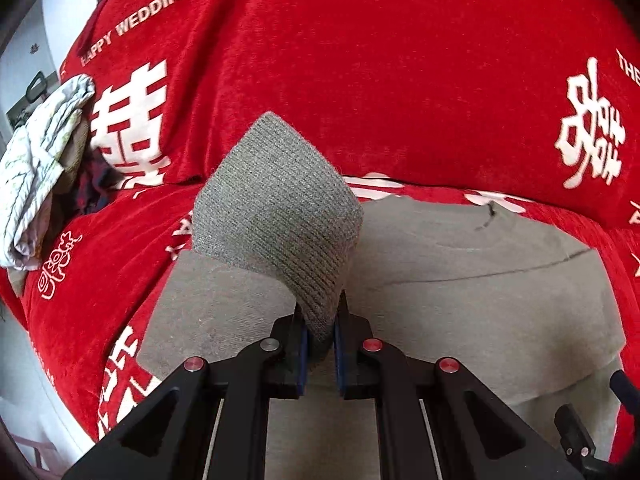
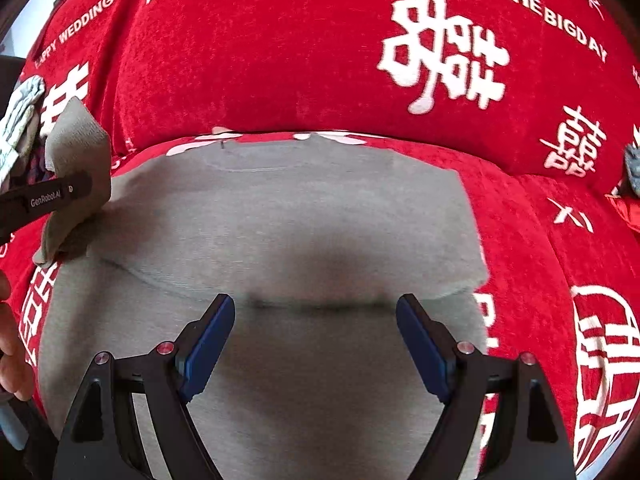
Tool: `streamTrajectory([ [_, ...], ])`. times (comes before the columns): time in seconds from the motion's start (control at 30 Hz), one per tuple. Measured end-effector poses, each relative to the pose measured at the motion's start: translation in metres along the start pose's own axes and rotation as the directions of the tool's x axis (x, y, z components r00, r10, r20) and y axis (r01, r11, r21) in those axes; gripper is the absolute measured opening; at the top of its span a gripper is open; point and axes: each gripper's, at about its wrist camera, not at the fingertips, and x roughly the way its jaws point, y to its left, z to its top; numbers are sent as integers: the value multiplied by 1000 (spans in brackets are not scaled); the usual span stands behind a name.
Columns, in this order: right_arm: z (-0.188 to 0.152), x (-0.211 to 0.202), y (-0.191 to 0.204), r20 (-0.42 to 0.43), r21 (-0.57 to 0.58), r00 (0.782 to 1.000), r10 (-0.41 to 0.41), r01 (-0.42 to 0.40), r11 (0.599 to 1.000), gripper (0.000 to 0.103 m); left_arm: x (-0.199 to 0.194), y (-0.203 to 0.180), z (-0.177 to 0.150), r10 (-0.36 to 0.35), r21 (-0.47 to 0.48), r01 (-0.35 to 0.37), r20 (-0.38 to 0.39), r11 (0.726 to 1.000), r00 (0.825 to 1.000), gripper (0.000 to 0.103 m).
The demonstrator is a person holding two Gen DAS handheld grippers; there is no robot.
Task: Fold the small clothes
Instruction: 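Carry the held sleeve across the sweater body toward the right tool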
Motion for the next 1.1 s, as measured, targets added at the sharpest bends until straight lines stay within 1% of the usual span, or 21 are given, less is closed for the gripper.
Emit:
streamTrajectory([
  [0.13,-3,0,-12,-3,23,1000,-8,8,1000,86,-5,-17,2,-6,29,6,9,1000,1000,11],
  [0.57,-8,-8,-43,18,48,999,-35,34,998,86,-24,-66,7,-29,107,24,41,994,999,11],
  [0.77,-14,-13,-66,32,80,998,-49,47,996,86,-40,-96,8,-75,149,65,61,987,995,11],
  [0.87,-17,-16,-76,36,91,998,-54,50,995,86,-46,-110,5,-107,170,96,57,981,993,11],
  [1.1,-19,-21,-92,49,108,997,-63,58,992,86,-54,-141,-7,-138,224,124,47,967,989,11],
])
